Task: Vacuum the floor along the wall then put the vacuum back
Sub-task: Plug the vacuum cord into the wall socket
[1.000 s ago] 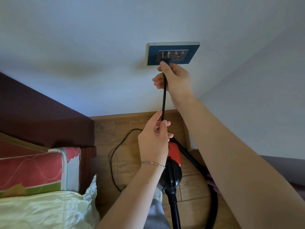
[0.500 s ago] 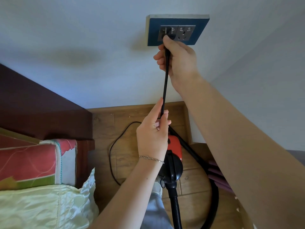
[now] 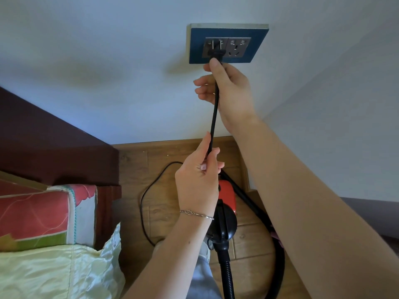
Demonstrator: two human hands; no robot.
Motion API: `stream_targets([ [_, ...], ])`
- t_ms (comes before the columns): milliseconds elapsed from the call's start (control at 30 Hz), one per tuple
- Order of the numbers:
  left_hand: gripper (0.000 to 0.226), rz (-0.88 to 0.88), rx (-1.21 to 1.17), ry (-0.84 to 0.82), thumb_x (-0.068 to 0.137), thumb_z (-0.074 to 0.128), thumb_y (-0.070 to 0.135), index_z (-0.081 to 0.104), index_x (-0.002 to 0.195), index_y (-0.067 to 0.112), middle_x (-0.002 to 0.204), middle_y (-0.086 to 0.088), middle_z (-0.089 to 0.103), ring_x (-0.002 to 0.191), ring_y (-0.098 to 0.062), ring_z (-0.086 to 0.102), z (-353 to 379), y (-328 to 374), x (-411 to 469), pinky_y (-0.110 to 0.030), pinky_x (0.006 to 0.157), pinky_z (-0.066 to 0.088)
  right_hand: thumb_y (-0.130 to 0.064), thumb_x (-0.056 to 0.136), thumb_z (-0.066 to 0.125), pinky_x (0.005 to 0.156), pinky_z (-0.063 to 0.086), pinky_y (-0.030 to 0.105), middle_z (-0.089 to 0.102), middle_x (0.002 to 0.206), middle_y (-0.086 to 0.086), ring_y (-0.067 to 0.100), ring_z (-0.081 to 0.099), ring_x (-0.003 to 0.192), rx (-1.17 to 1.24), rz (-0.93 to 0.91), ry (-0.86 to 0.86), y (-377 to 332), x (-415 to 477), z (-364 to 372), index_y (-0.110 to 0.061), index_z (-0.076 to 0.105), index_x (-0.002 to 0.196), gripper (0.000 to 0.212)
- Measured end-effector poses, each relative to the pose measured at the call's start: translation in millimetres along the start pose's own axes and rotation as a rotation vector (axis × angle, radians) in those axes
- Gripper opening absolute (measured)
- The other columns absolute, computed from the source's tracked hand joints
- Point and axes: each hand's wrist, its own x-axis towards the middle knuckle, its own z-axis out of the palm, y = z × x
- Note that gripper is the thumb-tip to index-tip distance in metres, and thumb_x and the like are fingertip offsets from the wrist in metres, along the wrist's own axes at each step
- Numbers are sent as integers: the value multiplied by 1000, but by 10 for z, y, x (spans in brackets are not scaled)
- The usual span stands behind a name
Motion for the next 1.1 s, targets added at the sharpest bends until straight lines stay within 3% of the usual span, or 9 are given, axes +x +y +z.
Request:
stream_targets([
  [200, 42, 15, -6, -2, 91, 54, 8, 49, 110, 46, 90, 2, 71, 64, 4, 65, 9, 3, -12, -17, 69, 56, -19, 100, 45, 54, 51, 21, 64, 59, 3, 11, 58, 50, 245, 134, 23, -73, 25, 63, -7, 61, 87, 24],
  [333, 41, 28, -22, -7, 91, 55, 9, 49, 111, 43, 86, 0, 71, 65, 6, 65, 20, -3, -20, -10, 67, 52, -18, 99, 47, 49, 49, 19, 62, 58, 6, 10, 57, 46, 243, 180, 66, -134, 49, 78, -5, 61, 81, 25],
  [500, 40, 37, -12, 5, 91, 55, 11, 48, 112, 44, 87, -5, 73, 65, 5, 65, 21, 21, -45, -10, 69, 52, -16, 98, 49, 46, 49, 19, 61, 58, 7, 10, 56, 45, 258, 214, 123, -240, 46, 155, -4, 59, 75, 28],
  [700, 44, 53, -16, 18, 91, 56, 8, 50, 106, 49, 88, 8, 70, 66, 3, 66, -33, 61, -25, -24, 72, 57, -15, 97, 49, 45, 48, 20, 58, 60, 10, 12, 55, 42, 263, 268, 164, -346, 59, 194, -2, 55, 73, 28],
  [800, 44, 69, -16, 21, 91, 56, 9, 49, 107, 49, 89, 4, 72, 66, 3, 66, -40, 61, -30, -24, 72, 57, -13, 96, 49, 44, 45, 20, 55, 64, 12, 13, 52, 43, 230, 266, 179, -375, 67, 198, -2, 54, 73, 27],
  [1100, 37, 23, -46, 4, 92, 55, 10, 52, 123, 29, 91, 1, 71, 63, 4, 64, -22, 129, 15, -21, 73, 57, -17, 96, 51, 46, 47, 21, 60, 60, 10, 13, 52, 46, 185, 257, 209, -371, 161, 245, -3, 58, 79, 23],
])
